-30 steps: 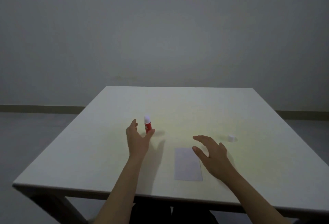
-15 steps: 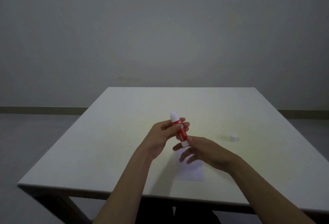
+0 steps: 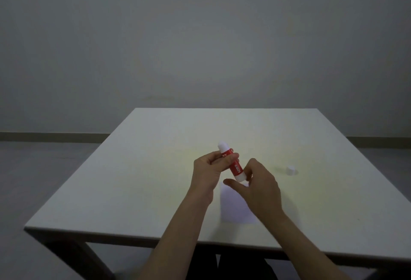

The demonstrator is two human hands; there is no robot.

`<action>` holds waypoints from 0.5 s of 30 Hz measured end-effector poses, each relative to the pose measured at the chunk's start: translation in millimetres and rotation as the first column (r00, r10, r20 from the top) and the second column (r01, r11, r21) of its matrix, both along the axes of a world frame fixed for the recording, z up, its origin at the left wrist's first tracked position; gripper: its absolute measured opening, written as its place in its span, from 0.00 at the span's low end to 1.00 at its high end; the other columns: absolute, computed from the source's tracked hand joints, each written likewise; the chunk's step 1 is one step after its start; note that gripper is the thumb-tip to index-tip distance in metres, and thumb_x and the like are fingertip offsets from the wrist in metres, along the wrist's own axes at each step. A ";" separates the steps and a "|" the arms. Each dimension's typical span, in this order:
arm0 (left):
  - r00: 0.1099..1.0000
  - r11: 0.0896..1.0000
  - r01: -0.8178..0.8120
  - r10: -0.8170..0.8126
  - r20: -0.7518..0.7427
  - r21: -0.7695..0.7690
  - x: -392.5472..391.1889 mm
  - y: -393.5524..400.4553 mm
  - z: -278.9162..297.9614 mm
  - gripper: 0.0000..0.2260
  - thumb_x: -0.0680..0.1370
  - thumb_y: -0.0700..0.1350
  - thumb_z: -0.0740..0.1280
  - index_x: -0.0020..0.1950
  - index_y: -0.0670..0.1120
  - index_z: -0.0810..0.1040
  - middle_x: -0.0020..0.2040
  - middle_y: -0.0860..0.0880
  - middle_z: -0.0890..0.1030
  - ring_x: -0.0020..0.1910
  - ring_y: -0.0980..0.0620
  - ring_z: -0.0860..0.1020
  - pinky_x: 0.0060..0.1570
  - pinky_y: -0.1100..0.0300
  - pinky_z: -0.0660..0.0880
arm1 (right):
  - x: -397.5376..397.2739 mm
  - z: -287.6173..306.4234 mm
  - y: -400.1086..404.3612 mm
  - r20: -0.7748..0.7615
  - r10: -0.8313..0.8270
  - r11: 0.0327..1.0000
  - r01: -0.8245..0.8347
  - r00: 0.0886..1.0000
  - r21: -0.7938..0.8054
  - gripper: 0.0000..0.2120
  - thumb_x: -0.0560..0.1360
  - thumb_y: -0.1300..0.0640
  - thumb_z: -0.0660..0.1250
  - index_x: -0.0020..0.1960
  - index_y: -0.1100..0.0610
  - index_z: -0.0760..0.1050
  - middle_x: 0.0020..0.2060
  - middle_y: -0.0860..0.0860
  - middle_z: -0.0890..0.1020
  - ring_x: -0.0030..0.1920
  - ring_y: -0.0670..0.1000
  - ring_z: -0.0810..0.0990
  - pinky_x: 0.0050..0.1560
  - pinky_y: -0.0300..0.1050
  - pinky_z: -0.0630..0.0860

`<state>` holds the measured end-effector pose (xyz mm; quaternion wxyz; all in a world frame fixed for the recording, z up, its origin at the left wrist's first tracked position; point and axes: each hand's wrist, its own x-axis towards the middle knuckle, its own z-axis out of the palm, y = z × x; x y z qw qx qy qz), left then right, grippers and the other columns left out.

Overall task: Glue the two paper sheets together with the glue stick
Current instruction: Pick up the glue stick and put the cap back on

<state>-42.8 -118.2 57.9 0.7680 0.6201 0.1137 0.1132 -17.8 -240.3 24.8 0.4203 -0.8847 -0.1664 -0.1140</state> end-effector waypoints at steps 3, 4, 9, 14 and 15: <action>0.999 0.999 0.046 -0.046 0.022 -0.004 -3.5 6.3 3.2 0.13 0.63 0.48 0.77 0.44 0.45 0.85 0.42 0.47 0.87 0.45 0.51 0.84 0.58 0.55 0.74 | 9.2 17.6 -10.5 -0.556 0.601 0.783 -0.286 0.573 0.552 0.22 0.71 0.39 0.62 0.54 0.56 0.73 0.43 0.57 0.83 0.31 0.49 0.79 0.35 0.42 0.77; 0.997 0.998 0.067 -0.066 0.036 -0.010 -4.1 7.6 4.1 0.14 0.60 0.51 0.77 0.42 0.47 0.86 0.41 0.47 0.87 0.44 0.51 0.84 0.54 0.58 0.75 | 11.2 18.9 -15.4 -0.555 0.718 0.684 -0.278 0.420 0.674 0.23 0.75 0.41 0.57 0.58 0.58 0.73 0.43 0.58 0.84 0.32 0.52 0.80 0.36 0.43 0.78; 0.997 0.998 0.066 -0.066 0.036 -0.020 -4.5 6.8 3.7 0.15 0.58 0.53 0.78 0.40 0.47 0.86 0.41 0.47 0.87 0.43 0.50 0.84 0.60 0.52 0.74 | 11.0 17.0 -22.6 -0.443 0.664 0.722 -0.360 0.603 0.591 0.16 0.79 0.51 0.57 0.51 0.62 0.78 0.34 0.55 0.84 0.33 0.53 0.81 0.40 0.46 0.78; 0.989 0.991 -0.131 0.130 -0.073 -0.020 0.6 -8.5 -5.6 0.04 0.67 0.46 0.76 0.40 0.49 0.84 0.37 0.53 0.86 0.42 0.56 0.84 0.52 0.62 0.71 | -4.4 -1.8 -2.8 0.248 -0.035 0.983 0.078 0.968 -0.168 0.15 0.67 0.50 0.75 0.40 0.60 0.73 0.25 0.50 0.78 0.22 0.50 0.70 0.28 0.44 0.71; 0.983 0.986 -0.169 0.169 -0.075 0.011 2.6 -12.7 -6.3 0.04 0.67 0.47 0.76 0.38 0.51 0.83 0.37 0.54 0.86 0.42 0.57 0.83 0.48 0.64 0.70 | -5.1 -5.5 -1.3 0.370 -0.073 0.963 0.162 0.926 -0.215 0.18 0.64 0.50 0.77 0.38 0.60 0.73 0.24 0.52 0.78 0.21 0.50 0.69 0.26 0.43 0.71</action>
